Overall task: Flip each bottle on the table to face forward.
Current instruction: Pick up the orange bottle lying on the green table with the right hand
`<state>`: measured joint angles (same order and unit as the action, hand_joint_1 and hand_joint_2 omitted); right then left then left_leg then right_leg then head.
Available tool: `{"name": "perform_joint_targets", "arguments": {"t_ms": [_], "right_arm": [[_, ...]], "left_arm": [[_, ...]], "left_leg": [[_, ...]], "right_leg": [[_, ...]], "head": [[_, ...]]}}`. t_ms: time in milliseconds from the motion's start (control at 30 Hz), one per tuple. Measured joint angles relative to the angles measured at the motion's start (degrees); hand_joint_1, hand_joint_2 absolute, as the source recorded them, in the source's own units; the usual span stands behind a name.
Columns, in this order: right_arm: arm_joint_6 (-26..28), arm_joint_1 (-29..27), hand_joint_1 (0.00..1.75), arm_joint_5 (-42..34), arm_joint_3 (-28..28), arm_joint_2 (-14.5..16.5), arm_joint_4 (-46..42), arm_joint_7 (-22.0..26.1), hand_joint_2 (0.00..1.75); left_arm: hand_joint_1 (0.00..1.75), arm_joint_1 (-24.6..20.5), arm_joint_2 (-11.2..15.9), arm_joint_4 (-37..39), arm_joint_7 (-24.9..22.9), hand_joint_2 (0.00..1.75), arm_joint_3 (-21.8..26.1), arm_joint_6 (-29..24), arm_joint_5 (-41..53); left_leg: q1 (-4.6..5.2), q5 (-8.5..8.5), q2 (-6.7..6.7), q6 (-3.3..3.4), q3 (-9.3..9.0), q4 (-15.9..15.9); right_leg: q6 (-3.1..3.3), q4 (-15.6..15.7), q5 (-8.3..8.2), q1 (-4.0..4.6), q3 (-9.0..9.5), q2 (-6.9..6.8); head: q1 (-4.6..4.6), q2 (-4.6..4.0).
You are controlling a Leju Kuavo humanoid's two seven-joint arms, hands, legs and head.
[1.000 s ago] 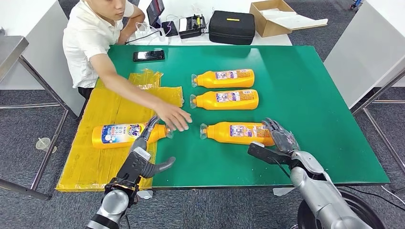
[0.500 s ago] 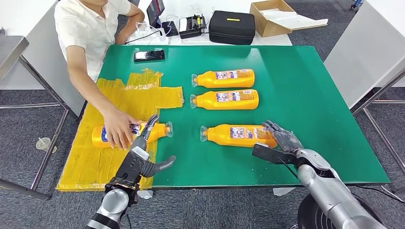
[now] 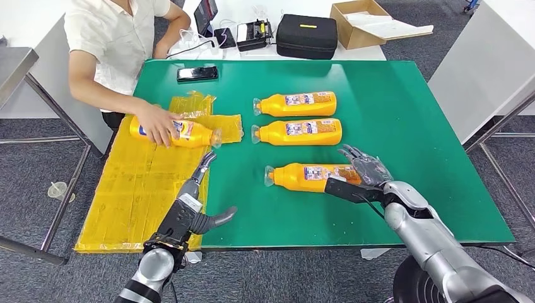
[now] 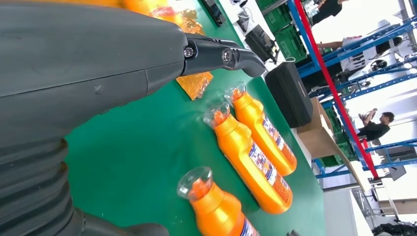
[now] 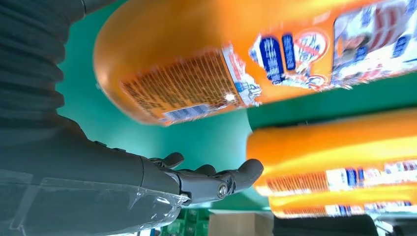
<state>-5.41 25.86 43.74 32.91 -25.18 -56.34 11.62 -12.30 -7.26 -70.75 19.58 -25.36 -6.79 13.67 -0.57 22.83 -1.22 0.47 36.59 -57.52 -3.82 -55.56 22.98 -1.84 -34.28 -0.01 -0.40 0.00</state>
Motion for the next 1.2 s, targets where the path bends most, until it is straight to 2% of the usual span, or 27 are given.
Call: {"name": "perform_joint_targets", "arguments": {"t_ms": [200,767,800,900,933,1200], "right_arm": [[-2.01,2.42,0.00,-2.72,1.04,0.74,2.97,1.01,1.75],[-4.37,2.93,0.00,-6.17,3.49,1.27,7.36,2.73,1.75],[-4.64,2.94,0.37,-6.46,3.53,1.26,7.54,2.86,1.75],[-5.54,2.92,1.68,-7.41,3.62,1.10,8.04,3.37,1.75],[-5.79,2.92,1.75,-7.75,3.63,1.00,8.16,3.56,1.75],[-6.31,2.93,1.75,-10.23,4.15,0.23,8.59,4.75,1.75]], "left_arm": [[0.00,-0.56,-0.28,0.72,0.46,1.75,-0.15,0.14,-0.71],[0.00,-1.35,-0.73,2.02,1.46,1.75,-0.48,-0.05,-1.92],[0.00,-1.42,-0.73,2.09,1.52,1.75,-0.50,-0.05,-1.93],[0.00,-1.73,-0.74,2.38,1.68,1.75,-0.65,-0.05,-2.10],[0.00,-1.84,-0.74,2.50,1.73,1.75,-0.78,-0.05,-2.23],[0.00,-2.52,-0.97,3.38,2.21,1.75,-1.81,-0.02,-3.54]], "left_leg": [[0.00,0.00,-0.01,0.00,0.00,-0.01],[0.00,0.01,0.00,0.00,-0.02,-0.01],[0.00,0.01,0.01,0.00,-0.02,-0.01],[0.00,0.01,0.01,0.00,-0.04,-0.01],[0.00,0.01,0.01,0.00,-0.05,-0.01],[-0.01,0.01,0.01,0.00,-0.11,-0.01]], "right_leg": [[0.00,0.00,0.00,0.00,0.00,0.00],[0.00,0.01,0.00,0.00,0.00,0.01],[0.00,0.01,0.00,0.00,0.00,0.01],[0.00,0.01,0.00,0.00,0.00,0.01],[0.00,0.01,0.00,0.00,0.01,0.01],[0.00,0.01,0.00,0.01,0.07,0.01]], "head": [[0.00,0.00],[0.00,0.00],[0.00,0.00],[0.00,0.00],[0.00,0.00],[0.01,0.00]]}}
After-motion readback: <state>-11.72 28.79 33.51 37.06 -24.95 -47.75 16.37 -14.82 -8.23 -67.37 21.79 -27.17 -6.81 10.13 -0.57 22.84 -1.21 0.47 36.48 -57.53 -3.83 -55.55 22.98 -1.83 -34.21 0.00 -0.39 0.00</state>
